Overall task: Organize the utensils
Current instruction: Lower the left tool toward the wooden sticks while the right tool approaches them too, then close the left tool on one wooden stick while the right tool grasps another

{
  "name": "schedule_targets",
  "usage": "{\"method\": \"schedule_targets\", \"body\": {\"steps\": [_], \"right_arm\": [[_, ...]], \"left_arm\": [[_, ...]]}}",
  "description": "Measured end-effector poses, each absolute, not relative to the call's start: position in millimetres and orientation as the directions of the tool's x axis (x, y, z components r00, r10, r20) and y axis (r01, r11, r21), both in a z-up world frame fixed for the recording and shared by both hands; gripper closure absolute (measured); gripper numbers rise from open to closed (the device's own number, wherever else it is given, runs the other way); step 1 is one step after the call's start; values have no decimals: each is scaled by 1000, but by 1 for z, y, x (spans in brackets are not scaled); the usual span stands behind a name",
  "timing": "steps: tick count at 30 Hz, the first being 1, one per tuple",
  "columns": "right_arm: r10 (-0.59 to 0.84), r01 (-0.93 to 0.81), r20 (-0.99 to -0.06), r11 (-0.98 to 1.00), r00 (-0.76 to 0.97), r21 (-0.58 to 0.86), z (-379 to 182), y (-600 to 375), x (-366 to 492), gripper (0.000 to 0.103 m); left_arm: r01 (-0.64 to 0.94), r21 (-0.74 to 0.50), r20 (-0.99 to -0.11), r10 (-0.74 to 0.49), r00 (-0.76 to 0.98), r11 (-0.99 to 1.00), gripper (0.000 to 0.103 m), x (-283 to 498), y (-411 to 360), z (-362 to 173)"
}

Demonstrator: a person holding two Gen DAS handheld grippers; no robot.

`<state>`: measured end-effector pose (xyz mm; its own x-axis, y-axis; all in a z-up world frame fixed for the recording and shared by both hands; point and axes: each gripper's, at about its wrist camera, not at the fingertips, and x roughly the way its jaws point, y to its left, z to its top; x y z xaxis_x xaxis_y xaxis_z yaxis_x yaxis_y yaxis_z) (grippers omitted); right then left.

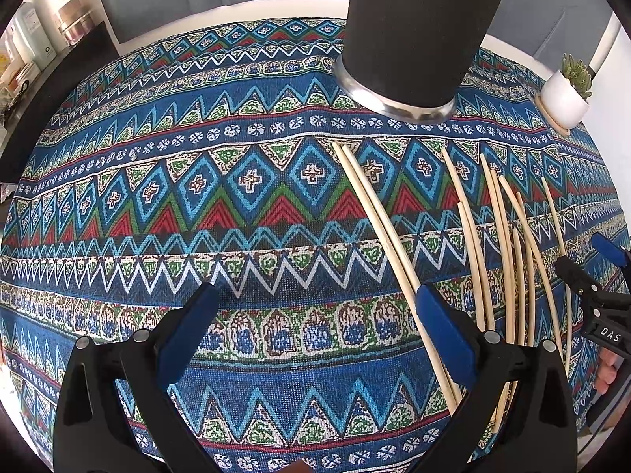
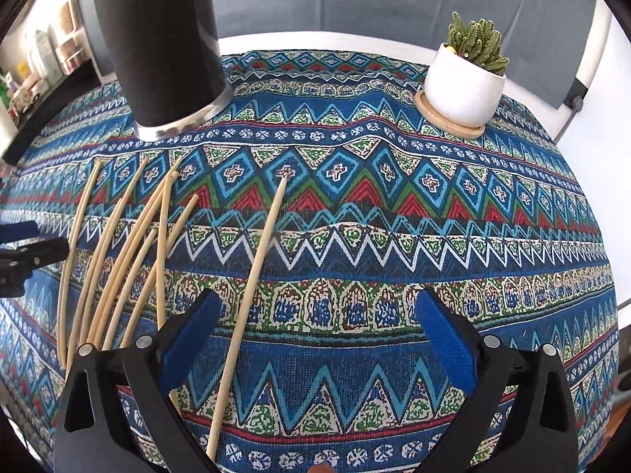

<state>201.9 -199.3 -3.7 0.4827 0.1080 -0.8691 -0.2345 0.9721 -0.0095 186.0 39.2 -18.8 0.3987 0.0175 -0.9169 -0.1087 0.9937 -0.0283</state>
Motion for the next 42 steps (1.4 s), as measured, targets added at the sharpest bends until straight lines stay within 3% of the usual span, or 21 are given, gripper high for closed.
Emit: {"method": "schedule_targets", "body": {"steps": [7, 21, 24, 25, 27, 29, 31, 36, 42], "right_arm": [[133, -224, -880, 974, 456, 31, -7, -202, 209, 7], [148, -260, -894, 965, 424, 36, -7, -200, 214, 7], [148, -272, -895, 962, 421, 31, -6, -201, 214, 10], [150, -276, -893, 961, 424, 30, -6, -202, 213, 17], [156, -278, -883, 960, 443, 30, 0, -210, 210, 45], [164, -292, -879, 956, 448, 30, 4, -220, 209, 84], [155, -283, -882, 959, 445, 25, 5, -233, 209, 98], [144, -238, -890, 970, 433, 41, 4, -265, 209, 99], [191, -197, -874, 974, 448, 112, 18, -288, 202, 99]], "left_arm": [[-151, -6, -920, 54, 388, 989, 4, 186, 38, -19], [-15, 23, -900, 27, 436, 1000, 4, 179, 38, -19], [24, 23, -905, 10, 425, 999, 4, 177, 38, -18], [34, 24, -905, 7, 425, 999, 5, 174, 39, -17], [59, 24, -902, -4, 432, 998, 13, 169, 43, -15], [65, 23, -896, -9, 444, 998, 24, 162, 51, -11], [79, 23, -895, -15, 446, 997, 38, 156, 62, -8], [23, 11, -897, -1, 441, 1000, 95, 141, 98, -2], [-43, -3, -900, 16, 436, 999, 98, 128, 124, 1]]}}
